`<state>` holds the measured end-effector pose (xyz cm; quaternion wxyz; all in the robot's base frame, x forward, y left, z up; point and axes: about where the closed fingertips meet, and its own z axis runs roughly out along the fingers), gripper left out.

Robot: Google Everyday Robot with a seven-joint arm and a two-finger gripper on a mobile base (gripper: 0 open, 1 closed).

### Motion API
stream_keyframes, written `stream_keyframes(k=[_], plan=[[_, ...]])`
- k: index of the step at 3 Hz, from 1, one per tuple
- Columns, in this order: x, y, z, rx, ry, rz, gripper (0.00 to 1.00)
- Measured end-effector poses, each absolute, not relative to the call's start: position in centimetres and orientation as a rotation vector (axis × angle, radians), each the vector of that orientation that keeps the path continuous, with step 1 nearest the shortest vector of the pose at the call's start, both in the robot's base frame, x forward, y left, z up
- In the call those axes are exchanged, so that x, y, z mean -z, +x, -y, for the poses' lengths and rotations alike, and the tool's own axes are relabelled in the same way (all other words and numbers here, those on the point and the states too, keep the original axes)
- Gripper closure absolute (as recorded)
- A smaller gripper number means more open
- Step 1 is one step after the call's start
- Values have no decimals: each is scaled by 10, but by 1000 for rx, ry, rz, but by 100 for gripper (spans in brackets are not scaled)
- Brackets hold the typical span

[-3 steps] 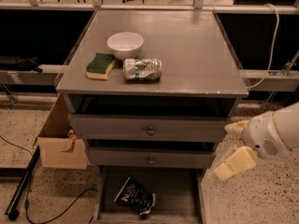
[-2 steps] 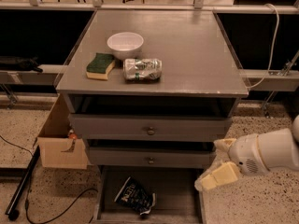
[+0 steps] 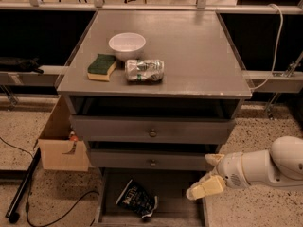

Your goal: Pick blue chip bag from bottom drawer and place on counter

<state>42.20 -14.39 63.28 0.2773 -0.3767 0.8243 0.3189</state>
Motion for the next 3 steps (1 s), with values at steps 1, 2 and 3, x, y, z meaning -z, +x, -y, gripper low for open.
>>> stream_keyframes(k=[1,2,3], plan=[[-592,431,143,-865,-1018,-2225,0],[-588,430,142,-875,-1015,-2228,0],[-575,434,134,-889,-990,-2214,0]])
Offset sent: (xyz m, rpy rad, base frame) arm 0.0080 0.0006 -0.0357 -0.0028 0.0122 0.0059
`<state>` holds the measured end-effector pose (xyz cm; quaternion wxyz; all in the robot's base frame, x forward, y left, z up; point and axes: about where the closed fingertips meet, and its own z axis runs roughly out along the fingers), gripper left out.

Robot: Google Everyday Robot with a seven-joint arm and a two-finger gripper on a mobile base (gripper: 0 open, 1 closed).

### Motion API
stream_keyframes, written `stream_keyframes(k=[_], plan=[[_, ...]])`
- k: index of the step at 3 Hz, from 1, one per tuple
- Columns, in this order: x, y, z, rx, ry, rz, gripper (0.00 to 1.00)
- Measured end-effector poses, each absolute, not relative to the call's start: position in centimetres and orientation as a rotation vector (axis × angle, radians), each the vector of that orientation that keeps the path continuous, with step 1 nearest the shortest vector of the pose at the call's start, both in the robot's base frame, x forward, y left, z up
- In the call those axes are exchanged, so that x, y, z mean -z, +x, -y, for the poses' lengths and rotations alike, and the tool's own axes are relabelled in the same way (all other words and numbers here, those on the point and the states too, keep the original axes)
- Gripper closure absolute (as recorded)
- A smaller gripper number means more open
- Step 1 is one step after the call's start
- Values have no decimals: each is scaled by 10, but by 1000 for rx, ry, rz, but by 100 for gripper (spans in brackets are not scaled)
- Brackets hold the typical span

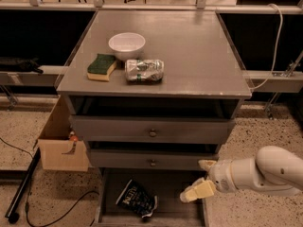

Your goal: Pick blue chip bag from bottom drawer and place on counter

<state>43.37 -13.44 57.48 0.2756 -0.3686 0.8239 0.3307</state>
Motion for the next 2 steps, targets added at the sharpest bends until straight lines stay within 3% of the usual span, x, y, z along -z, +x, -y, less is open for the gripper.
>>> stream_keyframes(k=[2], plan=[[-476,458,107,-945,-882,-2235,0]])
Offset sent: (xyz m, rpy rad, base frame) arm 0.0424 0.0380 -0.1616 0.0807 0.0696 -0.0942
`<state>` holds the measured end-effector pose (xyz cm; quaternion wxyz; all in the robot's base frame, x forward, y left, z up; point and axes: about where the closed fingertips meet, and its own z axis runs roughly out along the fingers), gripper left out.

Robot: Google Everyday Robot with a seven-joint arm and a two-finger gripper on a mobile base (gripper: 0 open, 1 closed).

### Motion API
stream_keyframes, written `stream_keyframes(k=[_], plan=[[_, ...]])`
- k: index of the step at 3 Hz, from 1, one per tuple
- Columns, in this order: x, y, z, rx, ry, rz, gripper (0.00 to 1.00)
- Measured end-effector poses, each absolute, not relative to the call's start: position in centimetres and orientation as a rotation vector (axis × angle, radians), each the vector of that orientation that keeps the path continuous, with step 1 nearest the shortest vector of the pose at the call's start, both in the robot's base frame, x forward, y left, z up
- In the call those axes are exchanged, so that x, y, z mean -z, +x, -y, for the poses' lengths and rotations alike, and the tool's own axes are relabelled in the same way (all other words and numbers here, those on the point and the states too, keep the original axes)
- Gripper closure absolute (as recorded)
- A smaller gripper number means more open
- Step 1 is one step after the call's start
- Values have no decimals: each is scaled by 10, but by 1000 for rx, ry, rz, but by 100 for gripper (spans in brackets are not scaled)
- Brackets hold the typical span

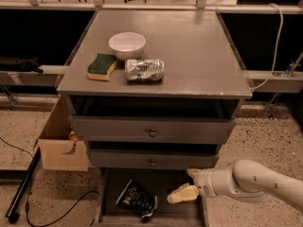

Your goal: Pick blue chip bag from bottom drawer and place on counter

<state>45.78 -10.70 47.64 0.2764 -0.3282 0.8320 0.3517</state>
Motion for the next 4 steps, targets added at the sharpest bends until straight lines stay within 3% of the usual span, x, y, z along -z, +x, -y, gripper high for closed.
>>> stream_keyframes(k=[1,4], plan=[[-418,461,92,-1000,-848,-2284,0],[-376,440,67,-1082,-694,-2165,0]])
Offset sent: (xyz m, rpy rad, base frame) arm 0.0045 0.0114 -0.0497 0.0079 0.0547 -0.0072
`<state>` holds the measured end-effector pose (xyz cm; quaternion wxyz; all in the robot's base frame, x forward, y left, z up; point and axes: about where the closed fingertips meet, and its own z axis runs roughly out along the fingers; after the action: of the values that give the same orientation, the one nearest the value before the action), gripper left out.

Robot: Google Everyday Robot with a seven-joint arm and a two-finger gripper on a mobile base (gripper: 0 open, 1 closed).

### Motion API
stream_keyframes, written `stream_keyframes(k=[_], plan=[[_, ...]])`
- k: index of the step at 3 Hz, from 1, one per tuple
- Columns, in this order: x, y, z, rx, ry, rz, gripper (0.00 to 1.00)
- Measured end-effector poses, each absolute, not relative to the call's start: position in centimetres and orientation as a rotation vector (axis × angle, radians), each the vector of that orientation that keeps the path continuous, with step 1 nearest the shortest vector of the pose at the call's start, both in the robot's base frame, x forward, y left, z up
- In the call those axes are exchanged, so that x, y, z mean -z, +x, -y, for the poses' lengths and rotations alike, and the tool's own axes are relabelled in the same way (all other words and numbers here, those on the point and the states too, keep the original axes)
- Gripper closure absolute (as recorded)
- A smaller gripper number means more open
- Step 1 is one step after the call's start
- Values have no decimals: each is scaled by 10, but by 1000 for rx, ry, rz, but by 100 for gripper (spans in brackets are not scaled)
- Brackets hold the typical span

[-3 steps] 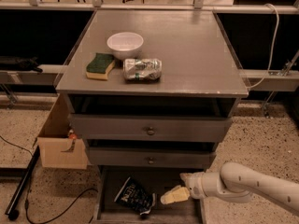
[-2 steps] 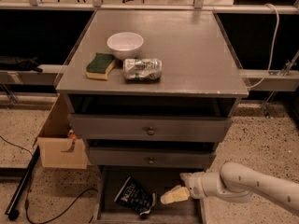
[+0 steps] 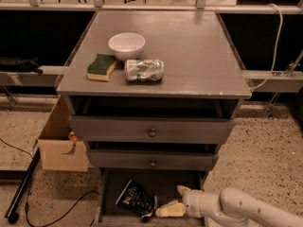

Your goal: Pick blue chip bag from bottom drawer and place on counter

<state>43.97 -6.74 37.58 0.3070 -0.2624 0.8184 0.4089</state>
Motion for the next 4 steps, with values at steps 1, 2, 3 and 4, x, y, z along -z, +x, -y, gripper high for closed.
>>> stream_keyframes(k=[1,2,3,4], plan=[[-360,436,55,-1101,-667,-2139,0],[-341,444,41,-1007,-743,-2102,0],[-337,448,42,-959,-750,-2091,0],[-337,450,41,-890,-767,-2024,0]])
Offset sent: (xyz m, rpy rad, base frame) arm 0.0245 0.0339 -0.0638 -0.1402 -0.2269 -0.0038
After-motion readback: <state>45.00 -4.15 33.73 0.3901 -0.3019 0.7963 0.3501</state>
